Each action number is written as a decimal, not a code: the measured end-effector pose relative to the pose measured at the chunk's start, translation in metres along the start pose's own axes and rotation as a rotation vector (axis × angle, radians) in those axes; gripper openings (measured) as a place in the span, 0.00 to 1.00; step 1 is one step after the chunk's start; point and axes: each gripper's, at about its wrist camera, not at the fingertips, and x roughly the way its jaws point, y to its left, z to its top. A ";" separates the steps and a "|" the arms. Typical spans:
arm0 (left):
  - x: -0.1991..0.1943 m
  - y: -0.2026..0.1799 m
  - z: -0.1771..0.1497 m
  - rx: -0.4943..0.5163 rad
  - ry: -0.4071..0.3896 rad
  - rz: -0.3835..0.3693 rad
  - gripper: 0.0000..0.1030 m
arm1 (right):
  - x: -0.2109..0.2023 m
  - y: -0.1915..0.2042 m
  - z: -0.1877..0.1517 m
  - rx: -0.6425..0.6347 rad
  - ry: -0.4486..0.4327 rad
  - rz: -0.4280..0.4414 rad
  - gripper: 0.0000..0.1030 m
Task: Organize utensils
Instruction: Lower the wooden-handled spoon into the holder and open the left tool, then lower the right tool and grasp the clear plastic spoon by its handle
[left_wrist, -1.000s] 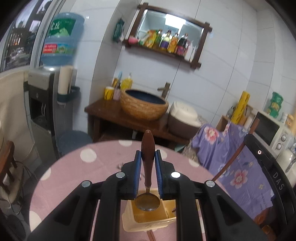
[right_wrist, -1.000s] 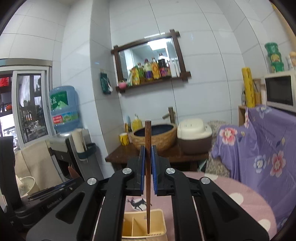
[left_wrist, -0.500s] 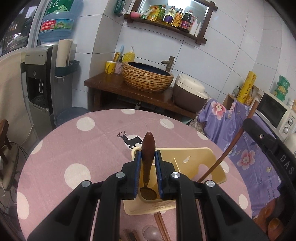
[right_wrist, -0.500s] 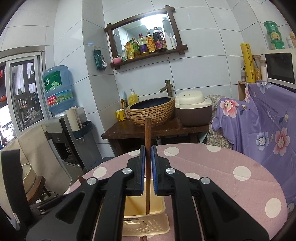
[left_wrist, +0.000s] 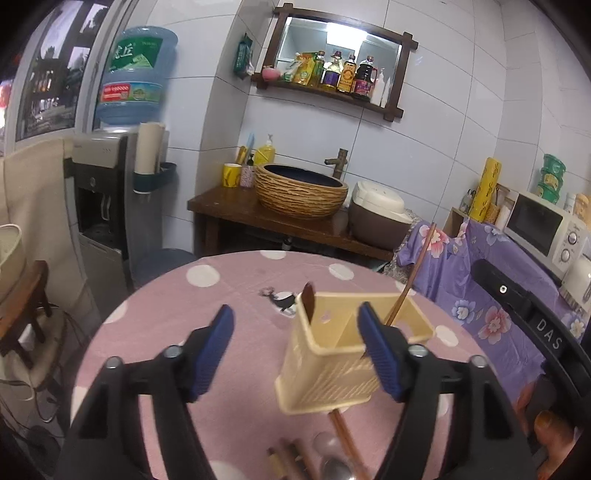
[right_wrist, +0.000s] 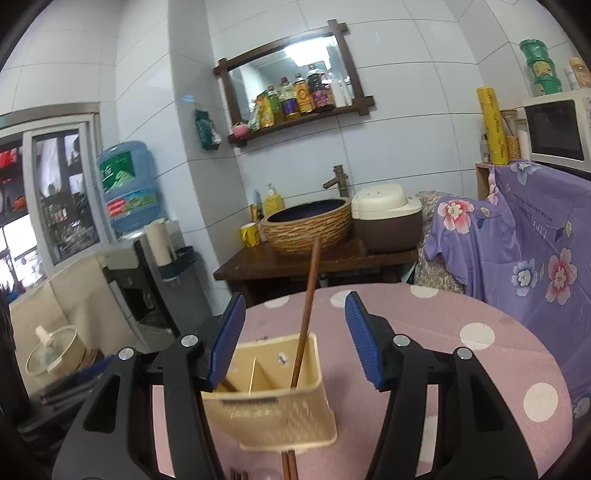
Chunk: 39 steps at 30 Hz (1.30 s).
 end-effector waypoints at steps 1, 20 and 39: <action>-0.007 0.005 -0.007 0.009 0.007 0.005 0.82 | -0.006 0.001 -0.006 -0.019 0.015 0.007 0.59; -0.013 0.053 -0.124 0.093 0.236 0.151 0.94 | -0.030 0.015 -0.154 -0.406 0.409 0.119 0.58; -0.006 0.042 -0.137 0.088 0.304 0.097 0.73 | 0.011 -0.017 -0.182 -0.382 0.629 0.165 0.31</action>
